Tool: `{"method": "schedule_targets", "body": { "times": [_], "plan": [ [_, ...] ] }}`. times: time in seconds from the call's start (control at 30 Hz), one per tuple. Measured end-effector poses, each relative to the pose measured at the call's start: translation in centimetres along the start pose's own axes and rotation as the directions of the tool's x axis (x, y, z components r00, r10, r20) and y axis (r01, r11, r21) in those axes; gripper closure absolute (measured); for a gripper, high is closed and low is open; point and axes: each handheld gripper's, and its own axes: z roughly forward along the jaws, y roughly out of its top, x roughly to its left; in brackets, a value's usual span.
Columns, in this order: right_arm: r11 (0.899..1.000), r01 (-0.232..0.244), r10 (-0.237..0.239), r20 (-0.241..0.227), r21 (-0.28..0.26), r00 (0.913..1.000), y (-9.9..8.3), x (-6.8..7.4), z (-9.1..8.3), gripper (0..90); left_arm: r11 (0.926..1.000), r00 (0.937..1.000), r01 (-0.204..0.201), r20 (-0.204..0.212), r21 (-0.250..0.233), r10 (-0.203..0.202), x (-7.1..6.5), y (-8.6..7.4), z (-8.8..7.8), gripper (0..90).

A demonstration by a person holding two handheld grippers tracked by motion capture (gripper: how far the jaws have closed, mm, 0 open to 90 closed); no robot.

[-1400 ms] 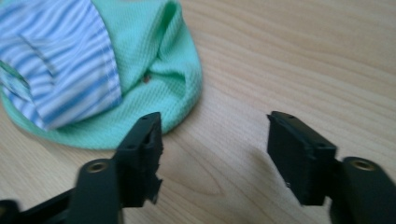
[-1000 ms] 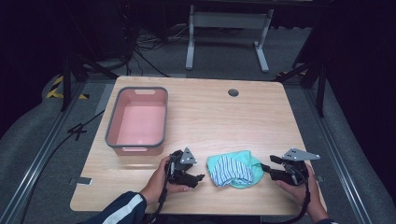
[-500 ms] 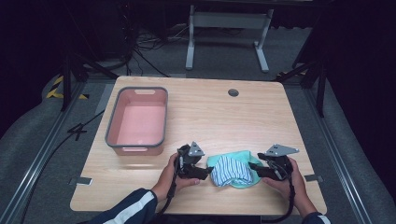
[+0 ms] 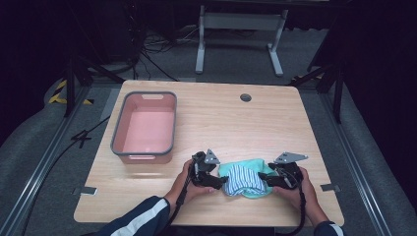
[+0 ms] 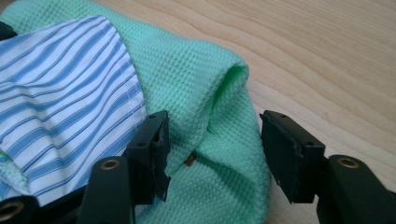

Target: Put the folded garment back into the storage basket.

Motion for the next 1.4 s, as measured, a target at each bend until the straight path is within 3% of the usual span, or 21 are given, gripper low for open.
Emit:
{"method": "schedule_targets", "body": {
  "times": [0.17,0.27,0.4,0.53,0.7,0.87,0.9,1.07,1.13,1.4],
  "plan": [
    [0.999,0.036,-0.036,-0.023,0.010,0.9991,0.2,1.1,0.0,64.8,0.9999,0.9999,-0.013,0.006,0.004,0.013,0.2,0.0,-0.2,27.8],
    [0.999,0.041,-0.041,-0.026,0.019,0.9988,0.4,1.5,0.0,71.1,0.9998,0.9988,-0.016,0.046,-0.010,0.016,0.4,-0.1,-0.3,50.4],
    [0.999,0.031,-0.030,-0.025,0.021,0.9992,0.4,1.6,0.0,72.4,0.9996,0.9958,-0.020,0.089,-0.020,0.021,0.5,0.0,-0.2,58.2],
    [0.999,0.032,-0.032,-0.022,0.019,0.9993,0.4,1.8,0.0,77.4,0.9997,0.9890,-0.010,0.147,-0.022,0.013,0.7,0.0,0.0,73.4],
    [0.998,0.062,-0.062,0.006,0.011,0.9981,0.3,2.5,-0.1,80.7,0.9988,0.9882,-0.045,0.146,-0.017,0.048,0.5,0.2,0.0,81.3],
    [0.999,0.052,-0.052,0.000,-0.004,0.9986,0.3,2.4,-0.4,81.5,0.9981,0.9860,-0.056,0.156,-0.025,0.059,0.5,0.4,-0.3,82.0],
    [0.999,0.045,-0.045,-0.002,-0.003,0.9990,0.4,2.4,-0.5,81.6,0.9987,0.9856,-0.042,0.162,-0.030,0.047,0.5,0.5,-0.5,82.0],
    [1.000,0.012,-0.012,0.003,-0.028,0.9999,0.7,2.3,-1.4,81.6,0.9956,0.9828,-0.028,0.179,-0.090,0.044,0.5,1.6,-2.1,82.4],
    [0.999,-0.002,0.002,0.006,-0.038,1.0000,0.9,2.3,-1.8,81.7,0.9948,0.9841,-0.048,0.166,-0.090,0.062,0.5,1.9,-2.4,82.5],
    [0.998,0.006,-0.006,0.004,-0.059,1.0000,2.0,2.4,-2.4,81.9,0.9957,0.9876,-0.060,0.141,-0.071,0.070,0.6,2.2,-2.5,82.6]
  ]
}}
